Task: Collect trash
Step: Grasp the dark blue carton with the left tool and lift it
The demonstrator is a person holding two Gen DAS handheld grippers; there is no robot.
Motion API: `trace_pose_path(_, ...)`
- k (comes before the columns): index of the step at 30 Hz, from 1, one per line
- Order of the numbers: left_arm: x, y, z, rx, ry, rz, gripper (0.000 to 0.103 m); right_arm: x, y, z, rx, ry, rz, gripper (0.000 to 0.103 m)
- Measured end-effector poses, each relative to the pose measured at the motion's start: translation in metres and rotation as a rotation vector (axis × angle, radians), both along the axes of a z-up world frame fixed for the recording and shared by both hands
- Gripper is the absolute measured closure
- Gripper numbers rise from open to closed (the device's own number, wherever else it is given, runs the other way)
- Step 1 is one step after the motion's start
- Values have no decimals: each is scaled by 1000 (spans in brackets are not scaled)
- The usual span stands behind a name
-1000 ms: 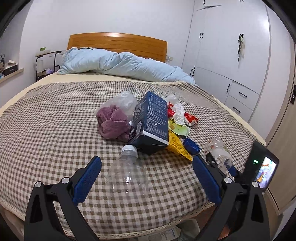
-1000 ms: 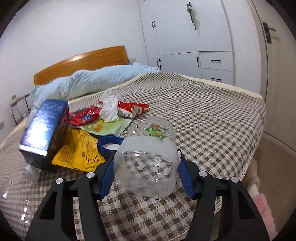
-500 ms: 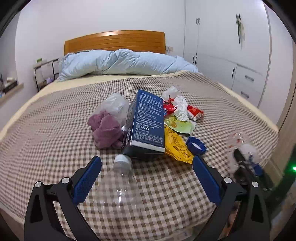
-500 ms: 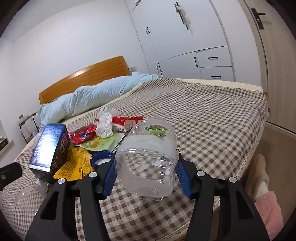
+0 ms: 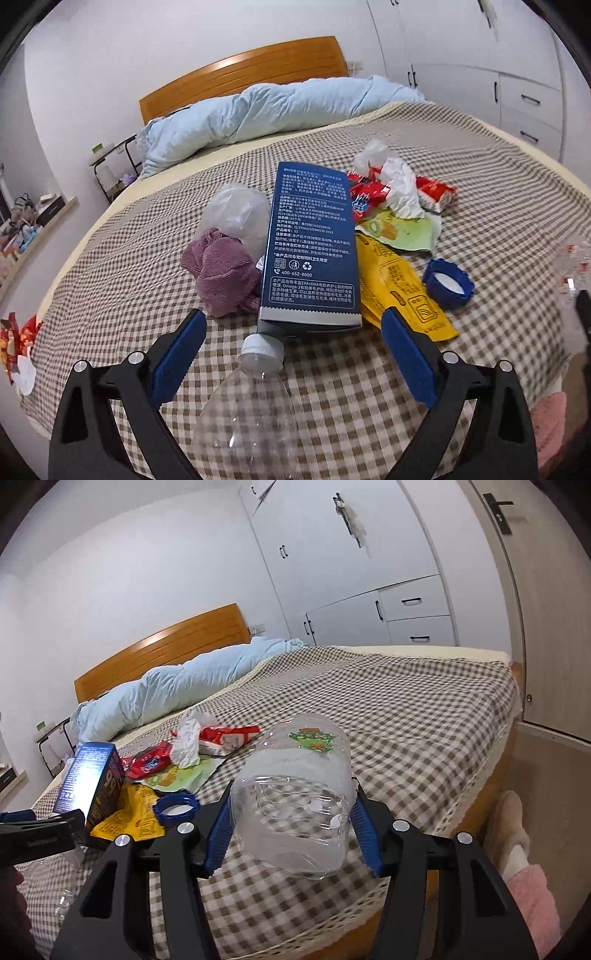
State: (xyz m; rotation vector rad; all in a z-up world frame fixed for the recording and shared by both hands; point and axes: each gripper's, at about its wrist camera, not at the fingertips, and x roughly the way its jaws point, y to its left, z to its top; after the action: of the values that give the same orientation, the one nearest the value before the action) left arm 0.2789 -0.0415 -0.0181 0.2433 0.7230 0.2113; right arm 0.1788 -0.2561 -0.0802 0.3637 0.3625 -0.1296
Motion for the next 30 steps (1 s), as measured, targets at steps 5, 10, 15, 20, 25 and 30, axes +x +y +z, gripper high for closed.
trace_pose_path(5,9,2,-8,12,19,31,11,-5,-11,-3,-1,-10,-14,47)
trace_pose_path(10,19,6,-17,16,30,68,12,-5,-19,-8,6,-6,-16,47)
trace_pose_path(15,22,7,-20,10,36,77,23,-7,-18,-10,-1,-15,-9,47)
trace_pose_path(20,23,6,-24,-20,58,52,40,-9,-18,-12,-1,-15,0,47)
trace_pose_path(25,20,7,-20,-25,53,37,42,-9,-18,-13,0,-13,9,47)
trace_pose_path(30,14,6,-10,-38,30,16,43,-10,-17,-12,4,-10,16,47)
